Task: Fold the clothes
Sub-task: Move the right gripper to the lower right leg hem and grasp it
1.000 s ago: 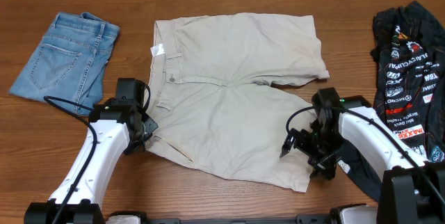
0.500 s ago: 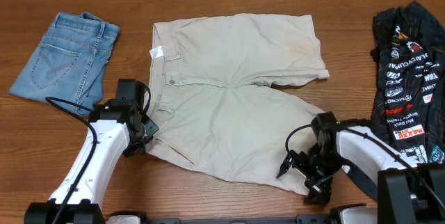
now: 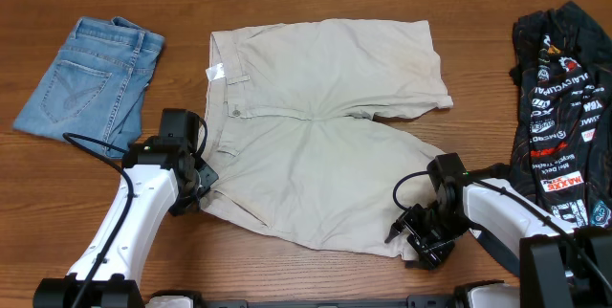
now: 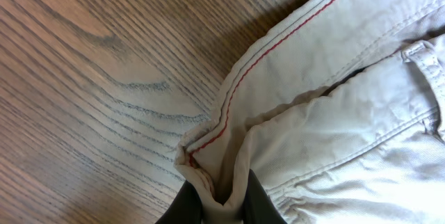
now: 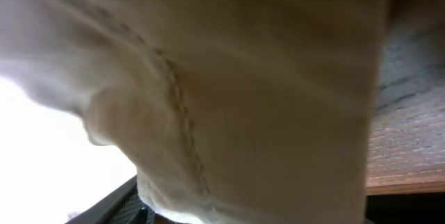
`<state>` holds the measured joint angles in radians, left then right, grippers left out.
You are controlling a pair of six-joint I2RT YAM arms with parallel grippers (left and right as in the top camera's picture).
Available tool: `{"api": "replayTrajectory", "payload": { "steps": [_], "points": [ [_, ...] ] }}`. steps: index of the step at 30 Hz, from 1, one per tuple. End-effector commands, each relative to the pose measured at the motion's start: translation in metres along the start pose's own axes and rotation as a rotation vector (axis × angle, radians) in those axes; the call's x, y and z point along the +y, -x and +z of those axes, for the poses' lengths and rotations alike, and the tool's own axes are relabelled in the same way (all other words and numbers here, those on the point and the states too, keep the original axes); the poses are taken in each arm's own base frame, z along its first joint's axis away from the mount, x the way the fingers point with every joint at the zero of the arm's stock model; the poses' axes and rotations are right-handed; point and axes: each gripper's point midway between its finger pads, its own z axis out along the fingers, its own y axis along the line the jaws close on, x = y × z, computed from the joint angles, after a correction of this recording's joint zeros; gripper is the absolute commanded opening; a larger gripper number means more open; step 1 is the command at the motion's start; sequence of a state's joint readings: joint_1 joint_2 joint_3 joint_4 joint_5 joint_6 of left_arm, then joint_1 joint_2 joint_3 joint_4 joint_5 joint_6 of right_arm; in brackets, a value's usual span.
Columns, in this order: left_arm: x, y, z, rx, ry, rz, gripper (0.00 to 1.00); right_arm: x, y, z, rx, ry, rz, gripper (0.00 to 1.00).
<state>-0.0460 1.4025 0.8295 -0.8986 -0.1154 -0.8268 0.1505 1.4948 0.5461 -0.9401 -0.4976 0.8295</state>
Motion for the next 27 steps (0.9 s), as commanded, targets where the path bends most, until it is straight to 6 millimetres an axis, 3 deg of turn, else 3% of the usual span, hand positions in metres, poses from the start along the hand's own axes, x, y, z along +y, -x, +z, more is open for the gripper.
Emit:
{"api": "replayTrajectory", "payload": {
  "steps": [1,12,27],
  "points": [
    [-0.003,0.003,-0.006,-0.012,-0.019,0.027,0.08,0.0,0.023,-0.004,-0.123,-0.026,-0.032,0.55],
    [-0.003,0.004,-0.006,-0.014,-0.018,0.034,0.08,0.007,0.029,-0.033,-0.264,0.014,-0.034,0.56],
    [-0.003,0.004,-0.006,-0.015,-0.017,0.035,0.08,-0.006,0.02,-0.032,-0.233,-0.032,-0.011,0.56]
  ]
}}
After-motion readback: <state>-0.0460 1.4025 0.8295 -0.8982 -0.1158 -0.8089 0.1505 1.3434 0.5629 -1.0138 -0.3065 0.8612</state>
